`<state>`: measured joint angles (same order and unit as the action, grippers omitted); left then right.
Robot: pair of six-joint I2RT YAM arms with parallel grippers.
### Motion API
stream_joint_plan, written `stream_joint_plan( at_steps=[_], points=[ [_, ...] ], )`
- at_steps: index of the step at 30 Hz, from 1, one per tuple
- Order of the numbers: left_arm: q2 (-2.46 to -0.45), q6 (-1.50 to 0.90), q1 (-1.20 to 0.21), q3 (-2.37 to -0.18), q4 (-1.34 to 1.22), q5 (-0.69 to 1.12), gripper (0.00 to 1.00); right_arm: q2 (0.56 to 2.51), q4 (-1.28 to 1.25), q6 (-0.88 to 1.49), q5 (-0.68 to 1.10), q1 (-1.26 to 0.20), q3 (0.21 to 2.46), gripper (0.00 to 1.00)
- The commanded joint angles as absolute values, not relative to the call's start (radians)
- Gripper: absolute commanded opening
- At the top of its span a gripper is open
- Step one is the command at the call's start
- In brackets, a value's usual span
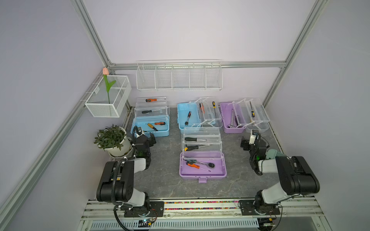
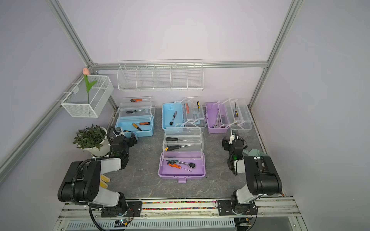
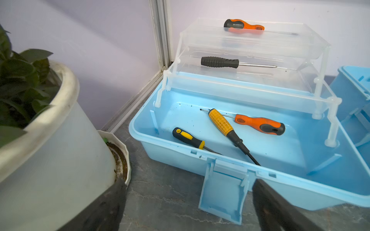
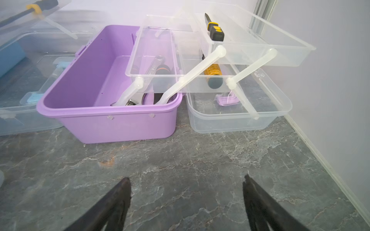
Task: Close toolboxes
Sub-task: Adjust the toolbox at the center of the board.
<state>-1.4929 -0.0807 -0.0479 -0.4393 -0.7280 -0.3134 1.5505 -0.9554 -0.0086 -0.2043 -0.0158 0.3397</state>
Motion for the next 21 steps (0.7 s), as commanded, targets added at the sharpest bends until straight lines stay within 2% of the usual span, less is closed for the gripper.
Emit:
stream_joint_plan(
  at_steps=[1,21],
  points=[
    [-1.498,-0.075,-0.051,-0.436,-0.745,-0.307,0.99,1.551,-0.974,-0.025,-0.196,-0.021,0.347,0.88],
    [-1.499,-0.076,-0.051,-0.436,-0.745,-0.307,0.99,1.551,-0.965,-0.025,-0.176,-0.015,0.353,0.88]
  ],
)
